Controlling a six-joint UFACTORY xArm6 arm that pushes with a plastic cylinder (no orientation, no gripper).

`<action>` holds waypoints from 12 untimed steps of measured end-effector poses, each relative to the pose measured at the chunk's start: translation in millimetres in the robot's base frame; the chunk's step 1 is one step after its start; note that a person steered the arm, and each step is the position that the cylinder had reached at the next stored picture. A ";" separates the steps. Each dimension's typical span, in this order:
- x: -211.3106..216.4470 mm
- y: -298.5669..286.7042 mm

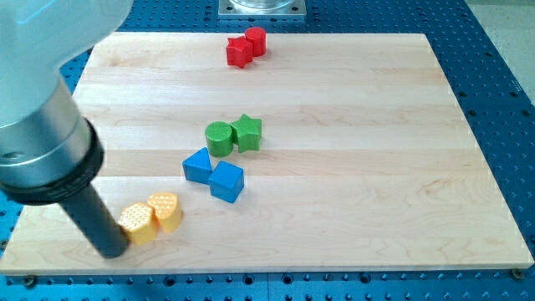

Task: Place the blue blocks to parallel right of green blocks

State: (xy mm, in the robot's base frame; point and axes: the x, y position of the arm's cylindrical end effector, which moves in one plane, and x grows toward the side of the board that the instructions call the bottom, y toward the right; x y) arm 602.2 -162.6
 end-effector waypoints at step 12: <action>-118.9 168.2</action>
State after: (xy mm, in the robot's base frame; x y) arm 483.3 5.7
